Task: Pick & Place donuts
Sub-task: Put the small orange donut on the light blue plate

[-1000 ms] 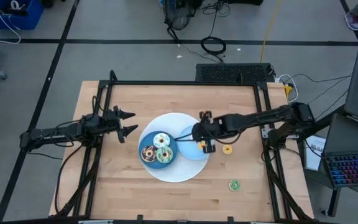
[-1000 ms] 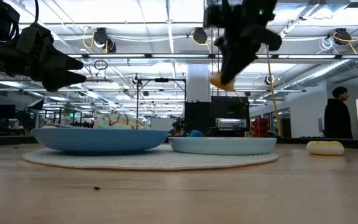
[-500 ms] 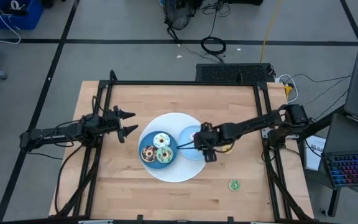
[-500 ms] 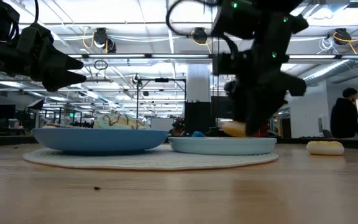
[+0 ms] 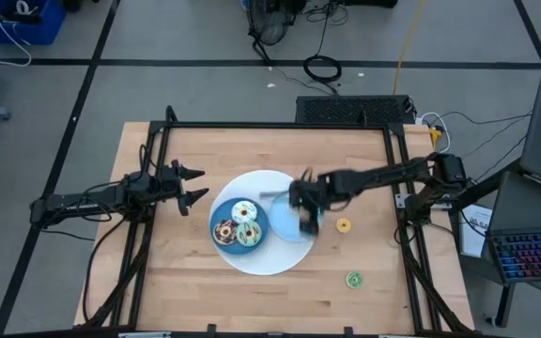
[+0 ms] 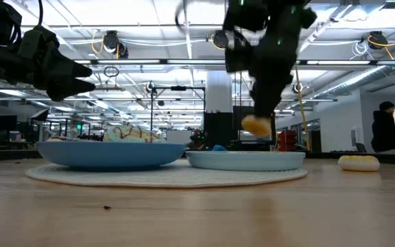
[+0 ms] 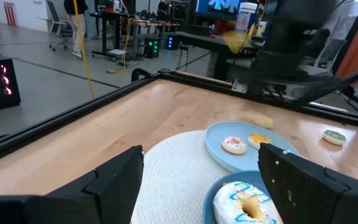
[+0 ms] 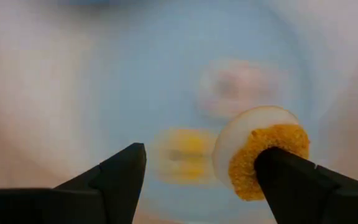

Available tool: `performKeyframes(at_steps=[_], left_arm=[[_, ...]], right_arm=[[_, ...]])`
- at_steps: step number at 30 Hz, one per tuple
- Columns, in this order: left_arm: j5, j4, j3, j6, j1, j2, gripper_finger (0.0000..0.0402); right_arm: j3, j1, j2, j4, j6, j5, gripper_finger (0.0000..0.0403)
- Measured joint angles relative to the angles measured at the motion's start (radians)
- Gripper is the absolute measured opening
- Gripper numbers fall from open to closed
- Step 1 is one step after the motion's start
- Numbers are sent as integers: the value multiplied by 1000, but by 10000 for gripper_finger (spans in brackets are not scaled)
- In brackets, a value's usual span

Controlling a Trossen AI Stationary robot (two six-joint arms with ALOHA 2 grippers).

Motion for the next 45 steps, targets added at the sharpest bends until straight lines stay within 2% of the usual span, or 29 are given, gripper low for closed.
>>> performKeyframes(at_steps=[1,4,5,7,8,9,11,14,20,29,36,39,42,45], left_arm=[[0,0,0,-1,0,0,311],[0,6,0,-1,0,0,313],[0,5,0,0,0,0,314],[0,2,0,0,0,0,316],[0,5,0,0,0,0,317],[0,7,0,0,0,0,318],[0,0,0,0,0,0,319],[0,0,0,0,0,0,317],[0,0,0,0,0,0,313],[0,1,0,0,0,0,323],[0,0,0,0,0,0,311],[0,0,0,0,0,0,312],[0,1,0,0,0,0,315],[0,1,0,0,0,0,319]], right_arm=[[-8,-9,0,3,27,37,272],[-43,-6,1,159,1,-353,263],[-40,3,-3,147,5,-323,258],[-33,5,-12,41,61,-30,249],[-41,-12,-10,7,72,62,244],[-51,-26,-3,-8,76,82,240],[-75,-52,-1,2,55,-48,234],[-128,-52,-12,156,62,-251,228],[-226,-109,-11,299,123,-312,221],[-260,-146,-11,304,145,-335,214],[-264,-149,-99,437,222,-434,212],[-263,-144,-133,494,234,-443,212],[-263,-136,-153,492,228,-440,212],[-262,-145,-157,409,202,-408,212]])
